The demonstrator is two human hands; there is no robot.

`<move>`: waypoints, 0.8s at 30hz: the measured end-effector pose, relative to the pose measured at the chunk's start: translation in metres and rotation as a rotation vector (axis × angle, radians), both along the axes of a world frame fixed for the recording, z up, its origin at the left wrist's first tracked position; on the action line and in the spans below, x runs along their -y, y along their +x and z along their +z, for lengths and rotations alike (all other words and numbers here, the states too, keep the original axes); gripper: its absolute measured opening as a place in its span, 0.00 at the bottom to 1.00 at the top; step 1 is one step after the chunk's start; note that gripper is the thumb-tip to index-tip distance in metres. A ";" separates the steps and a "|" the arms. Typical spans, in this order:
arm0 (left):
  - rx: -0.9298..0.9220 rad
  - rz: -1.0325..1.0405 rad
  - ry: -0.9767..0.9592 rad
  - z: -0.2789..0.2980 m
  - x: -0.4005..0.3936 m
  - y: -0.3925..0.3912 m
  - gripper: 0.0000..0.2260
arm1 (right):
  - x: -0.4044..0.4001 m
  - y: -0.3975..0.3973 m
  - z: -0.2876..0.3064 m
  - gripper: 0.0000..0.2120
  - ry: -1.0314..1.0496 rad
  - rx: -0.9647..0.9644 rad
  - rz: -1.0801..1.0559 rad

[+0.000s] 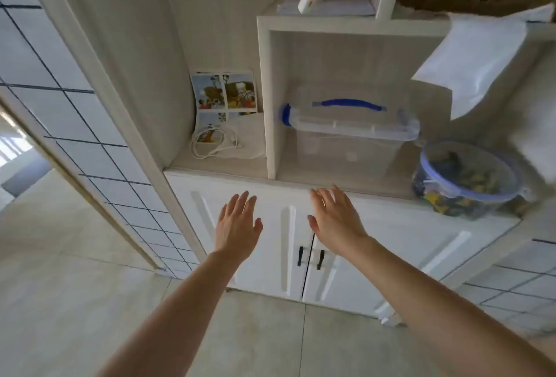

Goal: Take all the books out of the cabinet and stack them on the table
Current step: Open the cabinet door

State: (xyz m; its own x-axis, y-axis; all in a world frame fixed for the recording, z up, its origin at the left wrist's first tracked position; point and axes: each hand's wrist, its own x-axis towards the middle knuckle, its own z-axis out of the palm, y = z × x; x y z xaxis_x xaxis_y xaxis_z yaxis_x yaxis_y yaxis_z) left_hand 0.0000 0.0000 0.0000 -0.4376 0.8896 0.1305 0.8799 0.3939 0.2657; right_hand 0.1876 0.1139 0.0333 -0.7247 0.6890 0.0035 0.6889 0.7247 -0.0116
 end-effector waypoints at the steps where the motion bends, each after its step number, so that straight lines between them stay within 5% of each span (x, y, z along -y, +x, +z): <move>1: 0.016 0.011 -0.017 -0.002 -0.010 -0.003 0.26 | -0.012 -0.004 -0.003 0.28 0.016 0.000 0.013; 9: 0.013 0.024 -0.023 -0.011 -0.059 -0.018 0.26 | -0.058 -0.022 -0.027 0.30 0.078 0.125 0.172; 18: 0.013 0.029 -0.056 -0.025 -0.053 -0.015 0.25 | -0.056 -0.018 -0.027 0.33 0.015 0.048 0.227; 24: 0.003 0.058 0.048 -0.022 -0.043 -0.011 0.19 | -0.042 -0.014 -0.027 0.25 0.000 -0.005 0.276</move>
State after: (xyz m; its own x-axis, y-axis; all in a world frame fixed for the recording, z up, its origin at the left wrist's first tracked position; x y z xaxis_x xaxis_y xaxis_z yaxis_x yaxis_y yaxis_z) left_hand -0.0115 0.0429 -0.0225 -0.4886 0.8555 0.1714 0.8553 0.4308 0.2879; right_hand 0.1737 0.1563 0.0063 -0.8851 0.4654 0.0076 0.4652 0.8851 -0.0148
